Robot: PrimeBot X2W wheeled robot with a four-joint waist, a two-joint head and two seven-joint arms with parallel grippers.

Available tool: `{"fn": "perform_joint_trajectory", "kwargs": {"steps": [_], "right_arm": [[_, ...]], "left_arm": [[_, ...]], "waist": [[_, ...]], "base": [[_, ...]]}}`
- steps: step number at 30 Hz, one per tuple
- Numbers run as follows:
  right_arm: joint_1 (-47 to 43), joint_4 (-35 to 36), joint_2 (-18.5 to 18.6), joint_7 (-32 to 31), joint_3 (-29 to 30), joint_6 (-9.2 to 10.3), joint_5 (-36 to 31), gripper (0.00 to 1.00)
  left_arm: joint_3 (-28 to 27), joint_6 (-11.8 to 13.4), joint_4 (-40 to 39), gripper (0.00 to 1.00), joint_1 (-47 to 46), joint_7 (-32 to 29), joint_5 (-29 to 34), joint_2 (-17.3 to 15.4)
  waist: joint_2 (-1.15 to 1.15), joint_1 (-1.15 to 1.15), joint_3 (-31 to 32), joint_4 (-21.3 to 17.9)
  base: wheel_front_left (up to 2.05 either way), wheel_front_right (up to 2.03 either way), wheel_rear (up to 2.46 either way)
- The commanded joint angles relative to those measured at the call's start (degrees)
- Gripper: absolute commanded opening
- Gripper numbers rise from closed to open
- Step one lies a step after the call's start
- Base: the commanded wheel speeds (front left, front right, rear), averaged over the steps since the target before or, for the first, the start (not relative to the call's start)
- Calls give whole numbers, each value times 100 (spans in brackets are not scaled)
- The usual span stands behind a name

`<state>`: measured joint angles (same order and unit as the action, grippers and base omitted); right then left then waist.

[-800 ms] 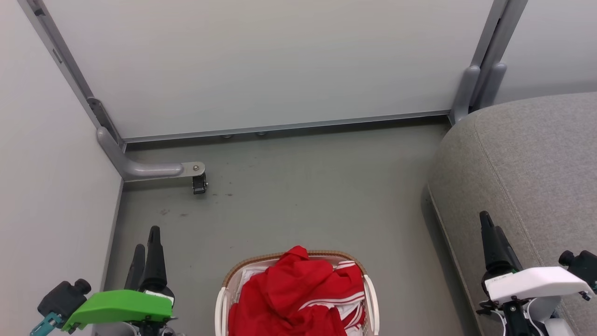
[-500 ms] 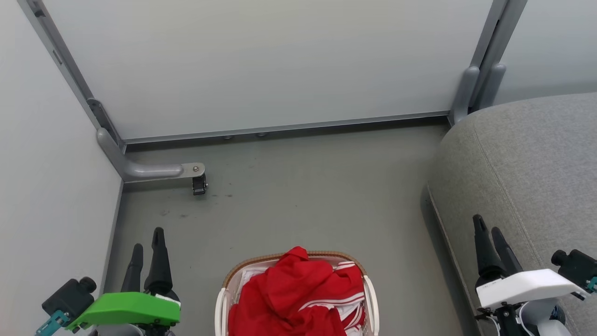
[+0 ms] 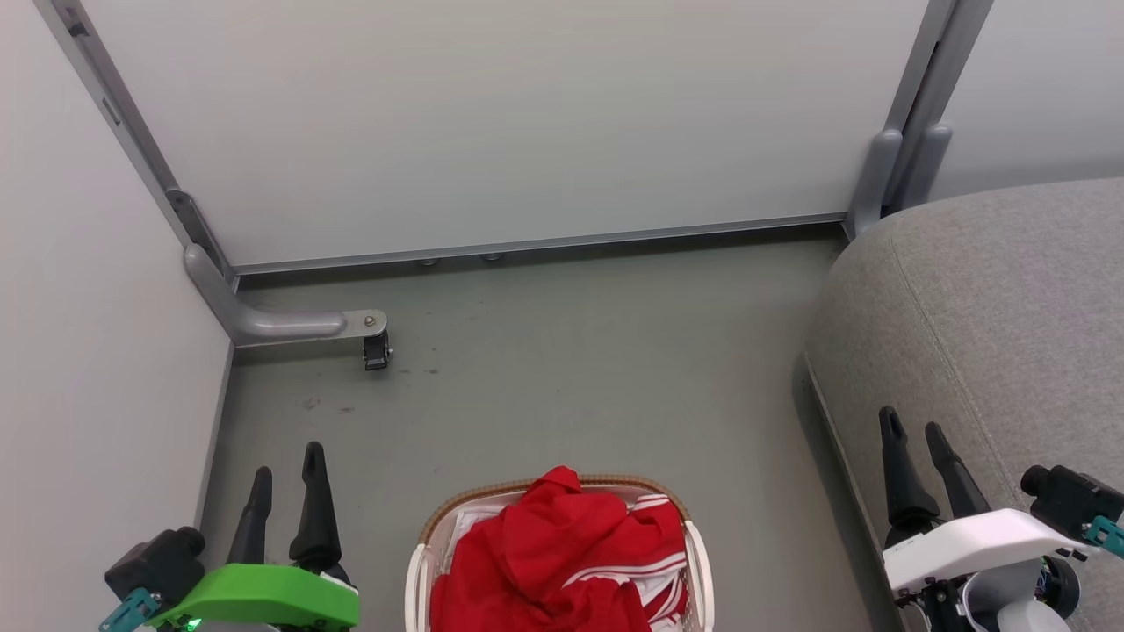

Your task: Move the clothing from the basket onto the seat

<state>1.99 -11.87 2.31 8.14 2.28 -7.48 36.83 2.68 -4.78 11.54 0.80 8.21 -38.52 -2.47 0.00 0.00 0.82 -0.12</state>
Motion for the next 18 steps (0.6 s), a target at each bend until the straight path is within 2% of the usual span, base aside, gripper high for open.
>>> {"fn": "perform_joint_trajectory", "kwargs": {"steps": [1,18], "right_arm": [[0,24,41,66,-6,-1,-169,100],[-24,-10,52,297,-98,-1,-1123,100]], "left_arm": [[19,-10,-14,100,38,57,168,-43],[139,0,251,100,59,290,944,-50]], "waist": [[0,0,2,0],[0,0,12,1]], "base": [[0,0,0],[0,0,0]]}}
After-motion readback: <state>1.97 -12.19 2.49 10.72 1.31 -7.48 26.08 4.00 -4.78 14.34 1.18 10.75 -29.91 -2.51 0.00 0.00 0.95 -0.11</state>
